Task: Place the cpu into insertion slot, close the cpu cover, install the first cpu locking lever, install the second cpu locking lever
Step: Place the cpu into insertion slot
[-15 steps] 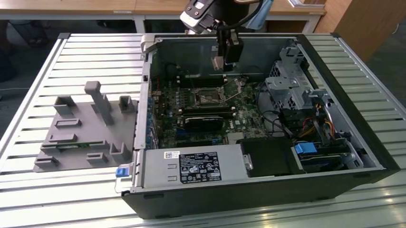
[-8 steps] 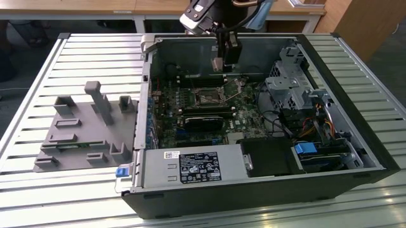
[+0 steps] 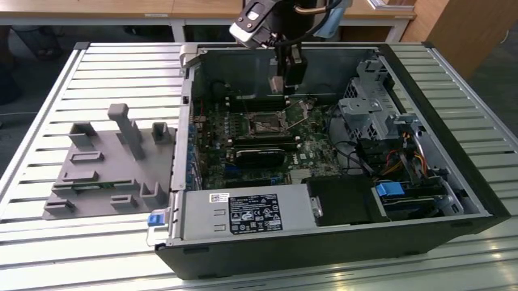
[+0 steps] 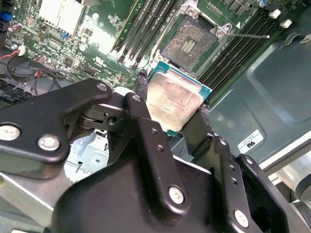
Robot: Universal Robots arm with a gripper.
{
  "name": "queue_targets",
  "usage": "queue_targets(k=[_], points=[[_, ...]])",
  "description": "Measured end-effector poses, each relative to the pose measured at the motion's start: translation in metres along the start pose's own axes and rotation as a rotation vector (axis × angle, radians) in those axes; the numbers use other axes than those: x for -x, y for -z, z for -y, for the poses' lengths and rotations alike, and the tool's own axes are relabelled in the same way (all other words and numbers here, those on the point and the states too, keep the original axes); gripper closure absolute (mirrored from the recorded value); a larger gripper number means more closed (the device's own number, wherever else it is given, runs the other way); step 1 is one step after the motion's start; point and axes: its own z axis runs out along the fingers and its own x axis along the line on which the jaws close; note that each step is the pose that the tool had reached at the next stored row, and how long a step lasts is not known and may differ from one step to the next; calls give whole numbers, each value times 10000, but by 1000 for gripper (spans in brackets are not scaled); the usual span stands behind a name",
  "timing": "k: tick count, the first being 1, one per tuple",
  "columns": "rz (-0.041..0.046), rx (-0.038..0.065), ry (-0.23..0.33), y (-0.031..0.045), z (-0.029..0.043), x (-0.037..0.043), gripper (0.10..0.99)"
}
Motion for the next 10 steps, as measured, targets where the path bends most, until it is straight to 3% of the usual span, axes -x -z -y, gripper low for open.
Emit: queue_targets(k=[10], points=[[3,-1,-12,-66,21,-3,545]])
